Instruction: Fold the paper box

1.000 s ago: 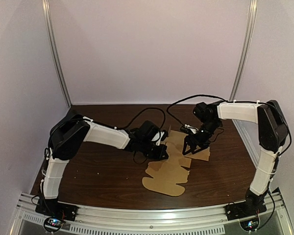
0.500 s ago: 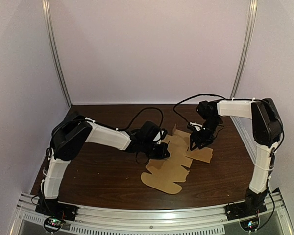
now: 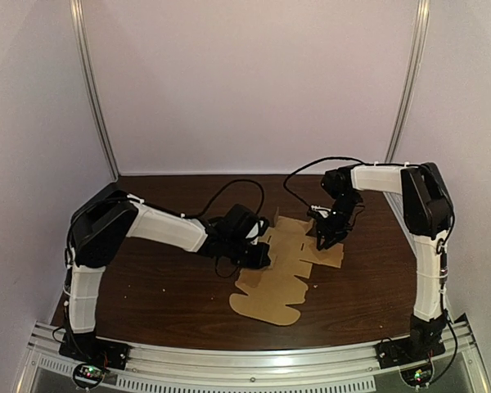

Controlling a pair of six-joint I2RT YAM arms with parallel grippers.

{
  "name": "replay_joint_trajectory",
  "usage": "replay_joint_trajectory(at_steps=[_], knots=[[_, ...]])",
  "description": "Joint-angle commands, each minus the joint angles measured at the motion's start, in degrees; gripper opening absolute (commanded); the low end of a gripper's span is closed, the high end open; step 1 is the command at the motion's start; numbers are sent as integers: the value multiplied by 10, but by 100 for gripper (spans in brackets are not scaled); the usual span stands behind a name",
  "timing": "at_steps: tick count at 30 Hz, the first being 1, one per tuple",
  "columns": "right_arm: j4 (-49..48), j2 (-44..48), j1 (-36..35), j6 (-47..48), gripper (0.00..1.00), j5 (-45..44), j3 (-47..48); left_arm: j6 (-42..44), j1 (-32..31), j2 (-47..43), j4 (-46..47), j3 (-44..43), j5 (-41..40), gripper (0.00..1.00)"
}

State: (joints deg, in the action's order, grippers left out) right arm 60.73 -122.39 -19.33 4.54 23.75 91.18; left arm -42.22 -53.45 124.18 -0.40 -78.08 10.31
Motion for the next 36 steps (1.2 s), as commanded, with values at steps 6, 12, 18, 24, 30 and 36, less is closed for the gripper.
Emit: replay_joint_trajectory(at_steps=[6,12,18,24,30,36], knots=[[27,-138,-60,29,29,7,141,71,5,-82,-154,120,-15,0],[25,-190,-115,53,30,-6,236,103,5,-124,-176,150,-15,0],[27,-248,-159,69,30,-18,356,170,5,-199,-295,137,-44,0],[9,-272,-183,92,33,-13,408,249,5,-244,-479,89,-165,0],[10,-200,-182,107,39,-9,383,279,5,-239,-481,65,-166,0],[5,-118,-181,100,46,3,327,281,5,-199,-439,34,-123,0]])
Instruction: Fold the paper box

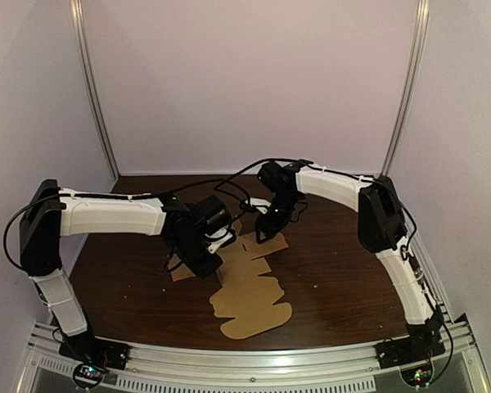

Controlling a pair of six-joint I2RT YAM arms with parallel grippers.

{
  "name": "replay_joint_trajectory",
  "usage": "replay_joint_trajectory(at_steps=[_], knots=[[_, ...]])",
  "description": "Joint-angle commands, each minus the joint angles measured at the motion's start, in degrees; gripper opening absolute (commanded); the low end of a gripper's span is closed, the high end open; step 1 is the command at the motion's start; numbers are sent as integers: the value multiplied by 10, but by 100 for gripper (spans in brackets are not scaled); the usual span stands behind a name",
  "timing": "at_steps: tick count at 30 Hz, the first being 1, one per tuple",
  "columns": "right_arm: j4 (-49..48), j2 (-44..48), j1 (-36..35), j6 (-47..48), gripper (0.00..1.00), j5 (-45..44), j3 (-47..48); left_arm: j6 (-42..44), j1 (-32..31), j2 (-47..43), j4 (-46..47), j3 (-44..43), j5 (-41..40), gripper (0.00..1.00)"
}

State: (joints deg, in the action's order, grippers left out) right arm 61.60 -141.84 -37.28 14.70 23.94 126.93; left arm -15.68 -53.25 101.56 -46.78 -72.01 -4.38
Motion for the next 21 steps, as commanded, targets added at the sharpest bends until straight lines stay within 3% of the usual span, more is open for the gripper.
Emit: replay_joint_trajectory(at_steps=[1,9,13,18,21], knots=[[-3,92,-2,-8,47,5,-43,15,3,34,32,-33,30,0],[5,147,9,-67,57,34,-122,27,3,95,77,-55,63,0],[21,150,25,-93,62,93,-149,29,3,121,99,-51,66,0],[0,167,50,-138,77,134,-211,18,3,138,140,-20,73,0],[13,165,55,-139,79,135,-228,7,3,138,150,-11,76,0]])
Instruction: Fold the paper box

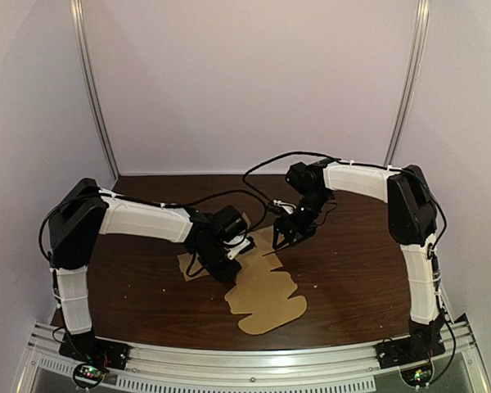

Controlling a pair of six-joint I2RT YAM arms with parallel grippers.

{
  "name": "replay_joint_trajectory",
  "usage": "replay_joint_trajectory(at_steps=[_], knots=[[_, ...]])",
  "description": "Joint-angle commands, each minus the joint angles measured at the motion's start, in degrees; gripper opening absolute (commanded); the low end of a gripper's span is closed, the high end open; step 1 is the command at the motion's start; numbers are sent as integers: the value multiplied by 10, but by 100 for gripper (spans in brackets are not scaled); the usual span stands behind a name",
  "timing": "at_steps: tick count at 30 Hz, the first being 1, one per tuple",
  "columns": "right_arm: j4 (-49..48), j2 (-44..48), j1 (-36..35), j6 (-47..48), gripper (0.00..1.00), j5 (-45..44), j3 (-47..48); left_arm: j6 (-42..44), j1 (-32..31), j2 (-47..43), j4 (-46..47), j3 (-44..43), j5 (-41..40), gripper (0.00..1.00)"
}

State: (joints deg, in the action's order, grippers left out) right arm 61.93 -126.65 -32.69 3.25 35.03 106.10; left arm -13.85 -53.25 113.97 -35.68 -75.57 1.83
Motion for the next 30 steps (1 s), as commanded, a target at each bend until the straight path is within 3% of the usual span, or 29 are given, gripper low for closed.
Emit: replay_joint_trajectory(at_steps=[1,4,13,30], knots=[[23,10,10,-19,79,17,-18,-13,3,11,40,24,15,0],[59,-1,22,0,77,11,-9,-16,3,-11,40,27,9,0],[46,-3,49,2,69,28,-25,13,3,-42,16,-16,24,0],[43,-44,48,3,68,18,-24,-3,3,49,86,-59,49,0]])
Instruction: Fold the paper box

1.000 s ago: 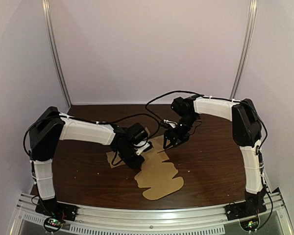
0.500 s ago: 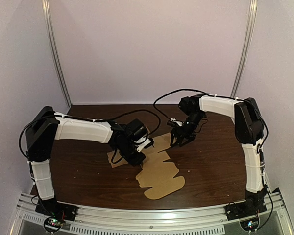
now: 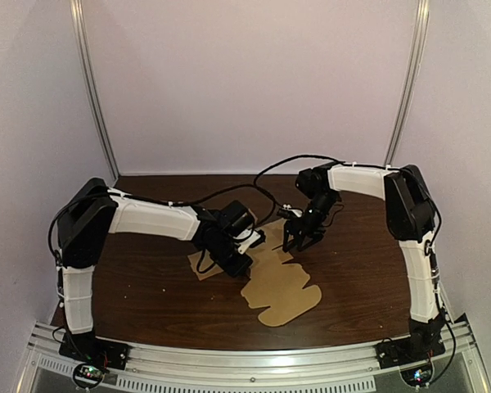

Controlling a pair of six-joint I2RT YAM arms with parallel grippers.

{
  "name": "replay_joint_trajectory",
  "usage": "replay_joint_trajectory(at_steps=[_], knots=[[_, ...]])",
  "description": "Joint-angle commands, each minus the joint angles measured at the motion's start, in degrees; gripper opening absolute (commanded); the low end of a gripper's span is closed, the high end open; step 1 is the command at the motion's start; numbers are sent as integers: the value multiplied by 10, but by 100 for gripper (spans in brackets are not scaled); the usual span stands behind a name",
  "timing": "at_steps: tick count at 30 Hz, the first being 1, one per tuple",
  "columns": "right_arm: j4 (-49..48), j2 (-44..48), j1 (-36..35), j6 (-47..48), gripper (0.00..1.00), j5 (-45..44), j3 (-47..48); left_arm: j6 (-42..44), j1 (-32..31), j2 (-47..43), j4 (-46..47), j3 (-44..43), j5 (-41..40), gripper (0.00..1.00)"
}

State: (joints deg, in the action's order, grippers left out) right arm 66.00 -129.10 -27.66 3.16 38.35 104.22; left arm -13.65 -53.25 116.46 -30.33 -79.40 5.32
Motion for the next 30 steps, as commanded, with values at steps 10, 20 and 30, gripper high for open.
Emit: replay_joint_trajectory(at_steps=[10,20,30], knots=[[-3,-47,-3,7,64,-49,-17,-15,3,4,24,-41,24,0],[-8,-70,-4,15,37,-40,-11,-12,3,9,28,-52,22,0],[-7,-84,-5,26,35,-42,-14,-1,3,71,35,-97,29,0]])
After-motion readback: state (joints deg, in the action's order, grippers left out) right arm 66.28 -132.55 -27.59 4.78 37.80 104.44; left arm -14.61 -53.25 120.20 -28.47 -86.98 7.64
